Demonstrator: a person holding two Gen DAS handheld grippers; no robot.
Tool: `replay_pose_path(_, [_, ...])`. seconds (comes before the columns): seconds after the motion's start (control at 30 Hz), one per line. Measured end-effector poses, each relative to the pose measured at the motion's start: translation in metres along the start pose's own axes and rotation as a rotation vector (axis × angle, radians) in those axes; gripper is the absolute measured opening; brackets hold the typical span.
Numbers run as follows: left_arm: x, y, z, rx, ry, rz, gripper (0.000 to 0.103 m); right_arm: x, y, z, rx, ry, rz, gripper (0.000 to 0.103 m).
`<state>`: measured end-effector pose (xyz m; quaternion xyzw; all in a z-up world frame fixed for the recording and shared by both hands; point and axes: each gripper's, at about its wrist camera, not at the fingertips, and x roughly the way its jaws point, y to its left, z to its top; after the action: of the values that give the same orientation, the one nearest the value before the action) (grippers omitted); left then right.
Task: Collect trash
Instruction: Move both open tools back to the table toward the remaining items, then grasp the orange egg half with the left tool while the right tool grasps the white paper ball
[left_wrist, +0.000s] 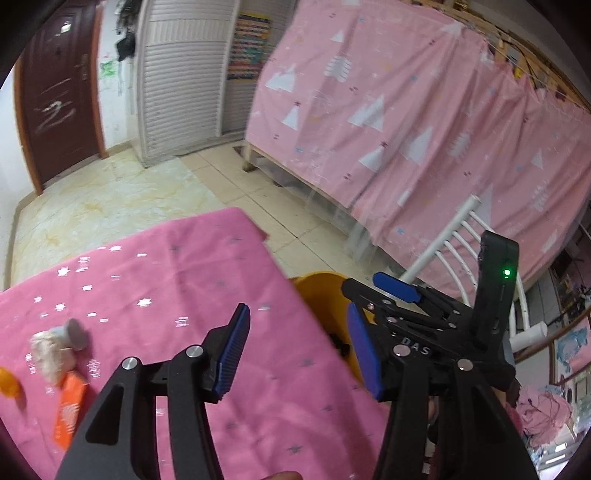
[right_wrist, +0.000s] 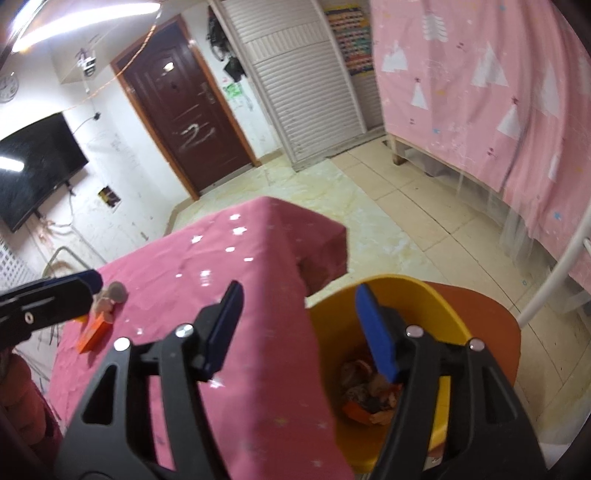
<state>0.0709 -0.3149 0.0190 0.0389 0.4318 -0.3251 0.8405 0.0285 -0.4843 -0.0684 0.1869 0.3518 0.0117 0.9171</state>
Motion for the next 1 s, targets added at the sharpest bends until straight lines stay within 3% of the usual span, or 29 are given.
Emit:
replay_pose_path(0.6, [-0.074,0.13,-0.024,-0.146,-0.078,0.209,0.052,0.039,0.132,0.003,-0.199,0.074,0.106,0.061])
replay_pose_path(1.0, [-0.109,0.21,-0.047,-0.224,-0.088,0.332,0.052,0.058,0.207,-0.009,-0.304,0.115,0.163,0.061])
